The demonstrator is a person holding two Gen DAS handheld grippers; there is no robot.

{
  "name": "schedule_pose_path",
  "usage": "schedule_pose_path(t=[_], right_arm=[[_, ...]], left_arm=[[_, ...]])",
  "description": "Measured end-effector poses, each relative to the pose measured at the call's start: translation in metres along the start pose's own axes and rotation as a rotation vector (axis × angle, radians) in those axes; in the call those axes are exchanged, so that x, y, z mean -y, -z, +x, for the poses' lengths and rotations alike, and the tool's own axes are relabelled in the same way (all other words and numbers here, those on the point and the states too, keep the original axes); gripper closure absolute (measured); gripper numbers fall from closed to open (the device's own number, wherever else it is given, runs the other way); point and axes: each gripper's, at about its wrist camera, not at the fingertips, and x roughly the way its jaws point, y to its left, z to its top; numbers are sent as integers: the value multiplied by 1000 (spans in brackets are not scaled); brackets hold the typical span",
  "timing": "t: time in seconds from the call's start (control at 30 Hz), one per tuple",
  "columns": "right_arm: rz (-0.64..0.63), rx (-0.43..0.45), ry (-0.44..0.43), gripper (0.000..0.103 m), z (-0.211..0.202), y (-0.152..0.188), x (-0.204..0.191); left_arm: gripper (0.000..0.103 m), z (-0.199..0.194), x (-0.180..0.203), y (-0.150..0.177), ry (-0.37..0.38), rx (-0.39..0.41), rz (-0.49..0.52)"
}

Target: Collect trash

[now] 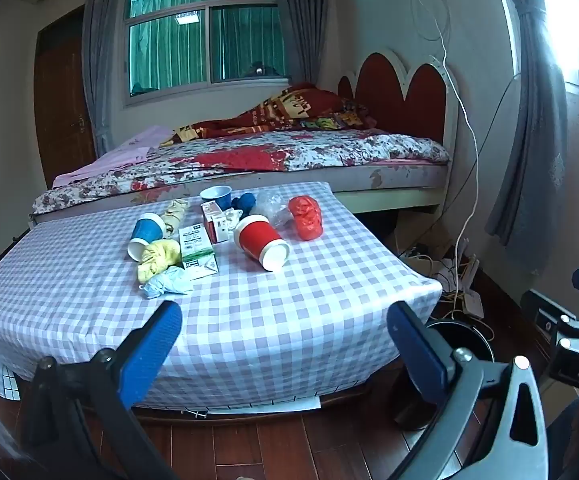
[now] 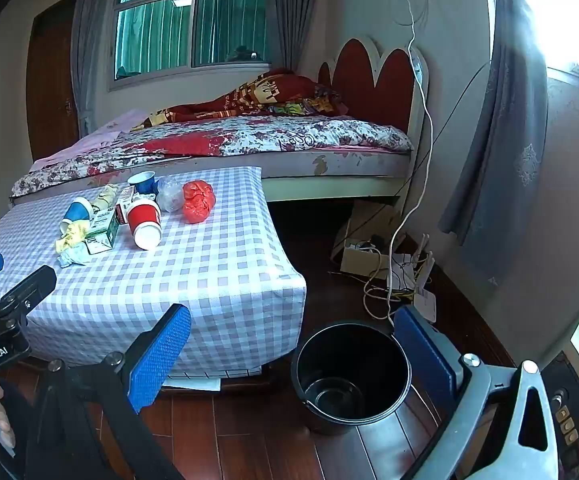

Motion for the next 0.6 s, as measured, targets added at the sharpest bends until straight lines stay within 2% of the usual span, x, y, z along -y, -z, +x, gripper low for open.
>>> schedule_pose_path(t=[0.47, 0.6], right_arm=[[-2, 5, 0, 1, -1, 4, 3], [-3, 4, 1, 1, -1, 4, 2]], left_arm=[[1, 4, 16, 4, -4, 2, 9], [1, 3, 8, 2, 7, -3, 4]])
